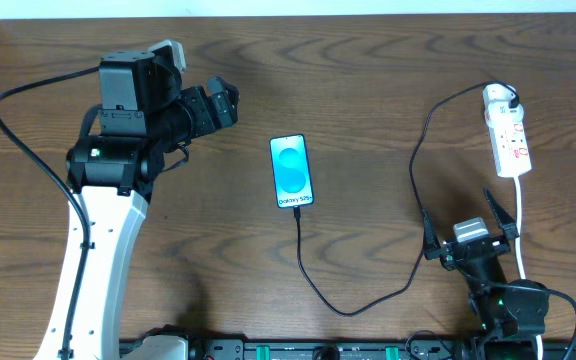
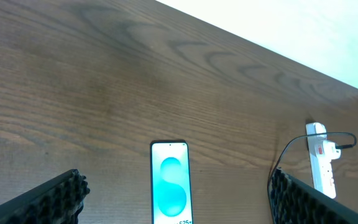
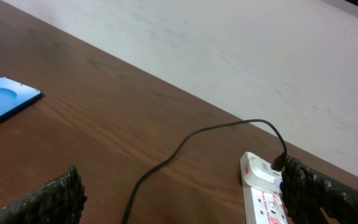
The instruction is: Plug charger to phone and switch on socket
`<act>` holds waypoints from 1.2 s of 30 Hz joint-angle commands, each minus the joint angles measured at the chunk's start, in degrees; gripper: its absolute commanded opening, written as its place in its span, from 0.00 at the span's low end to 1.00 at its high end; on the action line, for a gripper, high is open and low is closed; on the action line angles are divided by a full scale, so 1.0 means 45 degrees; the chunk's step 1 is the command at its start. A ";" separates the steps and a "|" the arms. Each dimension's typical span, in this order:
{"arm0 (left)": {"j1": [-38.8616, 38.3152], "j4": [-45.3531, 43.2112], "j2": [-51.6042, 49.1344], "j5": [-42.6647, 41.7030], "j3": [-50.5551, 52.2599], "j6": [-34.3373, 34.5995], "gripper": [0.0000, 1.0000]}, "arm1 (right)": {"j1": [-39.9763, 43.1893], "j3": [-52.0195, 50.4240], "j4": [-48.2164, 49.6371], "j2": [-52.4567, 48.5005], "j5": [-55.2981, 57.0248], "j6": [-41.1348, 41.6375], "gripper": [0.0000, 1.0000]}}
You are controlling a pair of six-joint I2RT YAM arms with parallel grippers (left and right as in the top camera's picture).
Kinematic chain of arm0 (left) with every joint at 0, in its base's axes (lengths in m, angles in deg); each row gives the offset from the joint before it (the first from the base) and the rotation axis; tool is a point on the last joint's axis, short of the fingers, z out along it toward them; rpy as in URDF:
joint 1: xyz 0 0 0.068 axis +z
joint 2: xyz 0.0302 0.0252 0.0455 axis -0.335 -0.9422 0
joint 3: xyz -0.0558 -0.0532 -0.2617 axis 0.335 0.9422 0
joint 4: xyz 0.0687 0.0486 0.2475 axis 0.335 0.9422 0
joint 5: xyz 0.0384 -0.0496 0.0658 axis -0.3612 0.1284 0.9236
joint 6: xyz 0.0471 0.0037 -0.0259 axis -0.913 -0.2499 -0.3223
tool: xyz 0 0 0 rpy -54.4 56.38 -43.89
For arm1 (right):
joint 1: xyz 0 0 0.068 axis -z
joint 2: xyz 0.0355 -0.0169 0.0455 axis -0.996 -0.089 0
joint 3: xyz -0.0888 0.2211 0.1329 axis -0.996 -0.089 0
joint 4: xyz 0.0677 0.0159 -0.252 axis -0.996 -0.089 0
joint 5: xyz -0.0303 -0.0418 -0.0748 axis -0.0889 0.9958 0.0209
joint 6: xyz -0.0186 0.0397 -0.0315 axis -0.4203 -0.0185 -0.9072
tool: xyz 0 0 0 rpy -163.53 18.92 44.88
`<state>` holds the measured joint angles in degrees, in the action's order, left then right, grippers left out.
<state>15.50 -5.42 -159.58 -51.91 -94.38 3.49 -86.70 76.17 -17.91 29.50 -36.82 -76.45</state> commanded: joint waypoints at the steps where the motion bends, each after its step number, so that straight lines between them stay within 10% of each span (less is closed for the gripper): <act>1: 0.0044 0.0019 0.0000 0.0087 -0.0029 -0.0175 0.96 | -0.0121 -0.0015 -0.0053 0.0044 0.0005 0.0194 0.99; 20: 0.0019 0.0262 0.2676 0.2268 0.0738 -0.1588 0.96 | -0.0121 -0.0015 -0.0053 0.0044 0.0005 0.0194 0.99; 36: 0.0034 -0.4653 1.0132 0.2346 0.9146 -0.6479 0.96 | -0.0121 -0.0015 -0.0058 0.0044 0.0005 0.0194 0.99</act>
<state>15.50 -22.23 -117.94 -42.58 -58.98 -20.00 -86.70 76.17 -17.94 29.50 -36.82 -76.30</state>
